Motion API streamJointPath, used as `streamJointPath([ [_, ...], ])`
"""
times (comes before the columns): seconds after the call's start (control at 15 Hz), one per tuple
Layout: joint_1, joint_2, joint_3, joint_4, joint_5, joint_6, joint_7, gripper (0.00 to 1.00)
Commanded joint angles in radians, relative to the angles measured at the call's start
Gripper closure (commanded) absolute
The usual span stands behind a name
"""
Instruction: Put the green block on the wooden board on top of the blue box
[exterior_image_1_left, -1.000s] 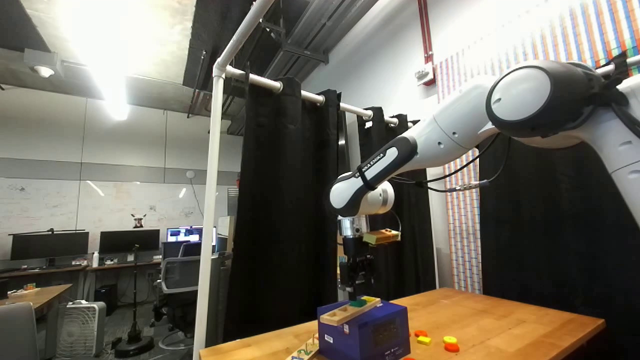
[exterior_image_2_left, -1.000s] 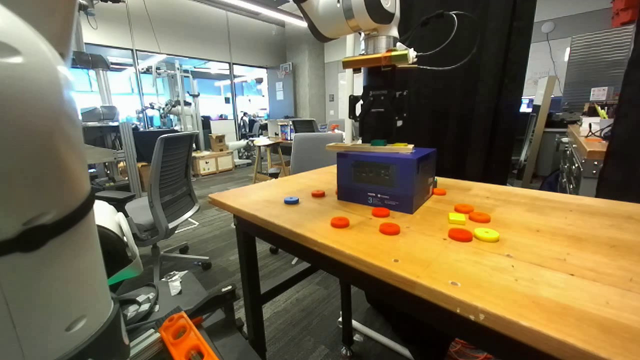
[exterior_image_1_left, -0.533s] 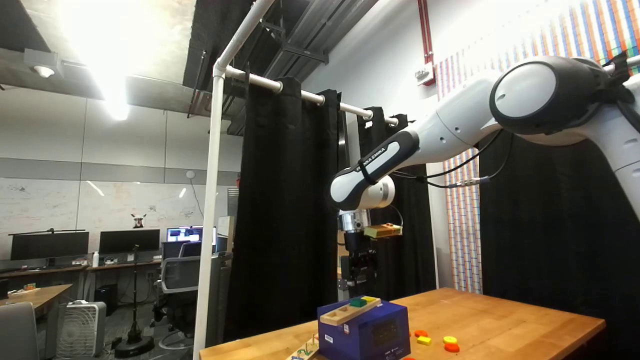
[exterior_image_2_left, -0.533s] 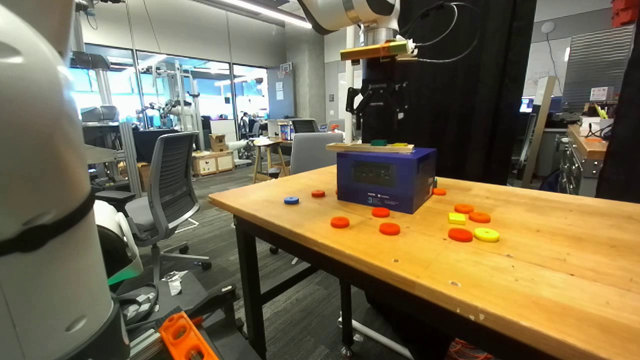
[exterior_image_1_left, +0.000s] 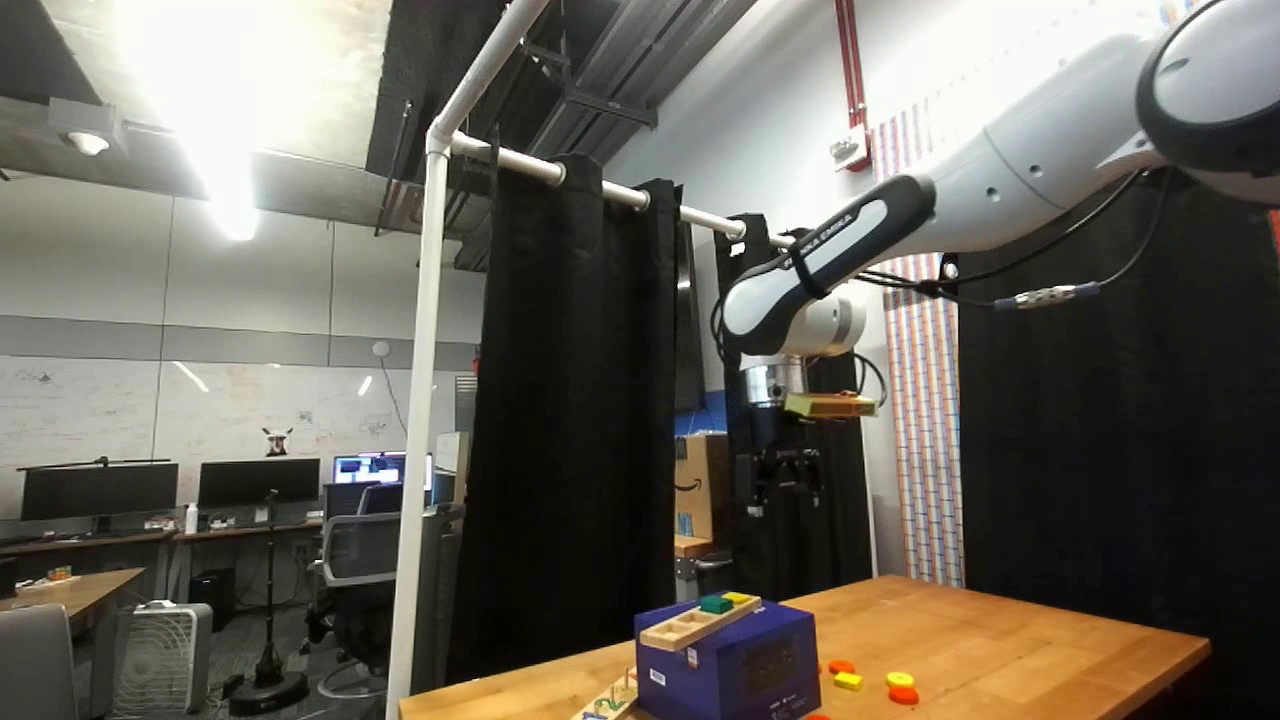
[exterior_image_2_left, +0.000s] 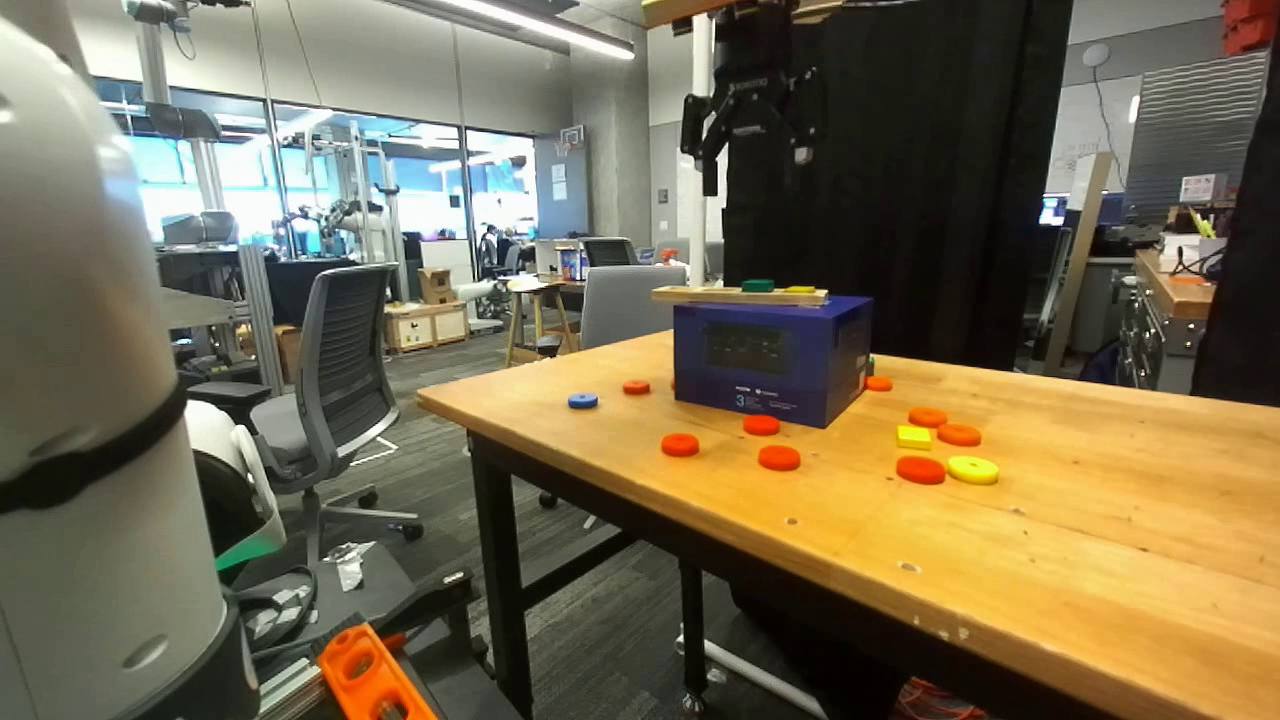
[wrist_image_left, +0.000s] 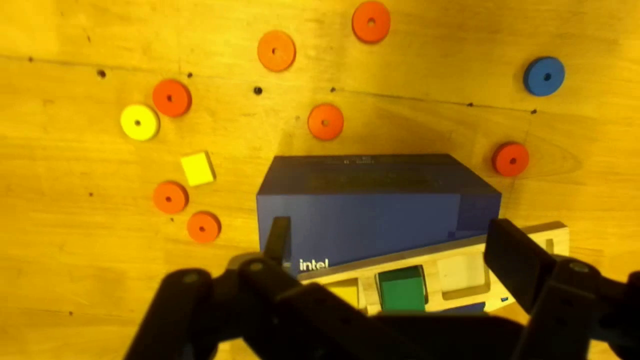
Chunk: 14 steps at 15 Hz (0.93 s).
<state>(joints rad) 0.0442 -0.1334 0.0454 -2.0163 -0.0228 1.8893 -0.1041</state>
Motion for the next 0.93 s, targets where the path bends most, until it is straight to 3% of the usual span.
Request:
streamJointPath([
  [0.0, -0.023, -0.239, -0.034, -0.232, 0.06, 0.028, 0.061, 0.0],
  [0.4, -0.042, -0.496, -0.065, -0.468, 0.068, -0.026, 0.09, 0.0],
  [0.87, -0.037, -0.724, -0.059, -0.57, 0.048, -0.192, 0.072, 0.0],
])
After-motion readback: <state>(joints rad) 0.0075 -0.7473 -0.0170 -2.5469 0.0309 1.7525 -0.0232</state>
